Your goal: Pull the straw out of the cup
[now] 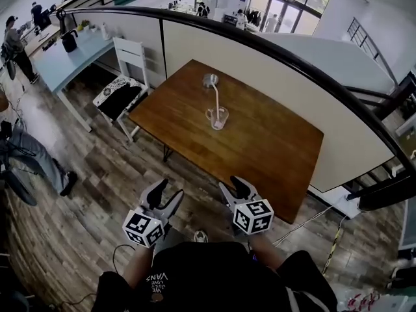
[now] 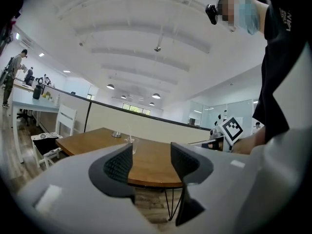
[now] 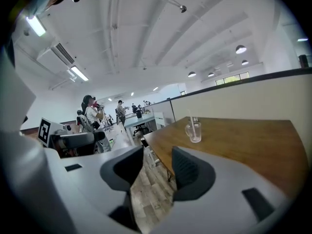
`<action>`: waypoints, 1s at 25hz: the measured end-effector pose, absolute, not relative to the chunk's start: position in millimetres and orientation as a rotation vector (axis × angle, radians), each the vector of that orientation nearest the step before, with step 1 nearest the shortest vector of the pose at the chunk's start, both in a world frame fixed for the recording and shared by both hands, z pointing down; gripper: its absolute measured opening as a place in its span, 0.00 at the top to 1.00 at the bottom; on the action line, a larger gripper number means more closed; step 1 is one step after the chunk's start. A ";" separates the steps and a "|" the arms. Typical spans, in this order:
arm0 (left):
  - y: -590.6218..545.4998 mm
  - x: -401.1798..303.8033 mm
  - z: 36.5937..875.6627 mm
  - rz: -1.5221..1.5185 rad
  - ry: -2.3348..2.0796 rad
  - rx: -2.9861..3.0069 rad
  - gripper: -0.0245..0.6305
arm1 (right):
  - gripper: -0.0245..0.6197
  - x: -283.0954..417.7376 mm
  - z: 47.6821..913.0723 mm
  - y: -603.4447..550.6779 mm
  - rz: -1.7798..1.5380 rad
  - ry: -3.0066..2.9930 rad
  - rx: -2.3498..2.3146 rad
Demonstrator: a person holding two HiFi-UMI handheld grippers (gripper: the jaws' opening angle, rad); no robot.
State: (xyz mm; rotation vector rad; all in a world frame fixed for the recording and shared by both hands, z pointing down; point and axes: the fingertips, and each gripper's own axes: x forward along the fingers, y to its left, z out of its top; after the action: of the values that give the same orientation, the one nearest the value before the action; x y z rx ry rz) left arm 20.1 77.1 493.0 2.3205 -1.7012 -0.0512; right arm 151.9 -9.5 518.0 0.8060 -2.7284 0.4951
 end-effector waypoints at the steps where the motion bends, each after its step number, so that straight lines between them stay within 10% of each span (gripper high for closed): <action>1: 73.4 18.7 495.3 -0.046 -1.702 2.313 0.61 | 0.73 151.8 519.1 -15.1 0.500 -2.725 0.810; 25: -83.4 -118.8 499.4 0.017 -1.355 2.503 0.61 | 0.73 51.8 513.2 -131.4 0.578 -2.580 1.275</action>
State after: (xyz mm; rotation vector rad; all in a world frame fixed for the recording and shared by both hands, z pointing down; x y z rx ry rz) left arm -118.8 -83.4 499.4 2.5028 -1.3551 0.0173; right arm 51.8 -131.4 513.2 1.2748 -2.5801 0.5782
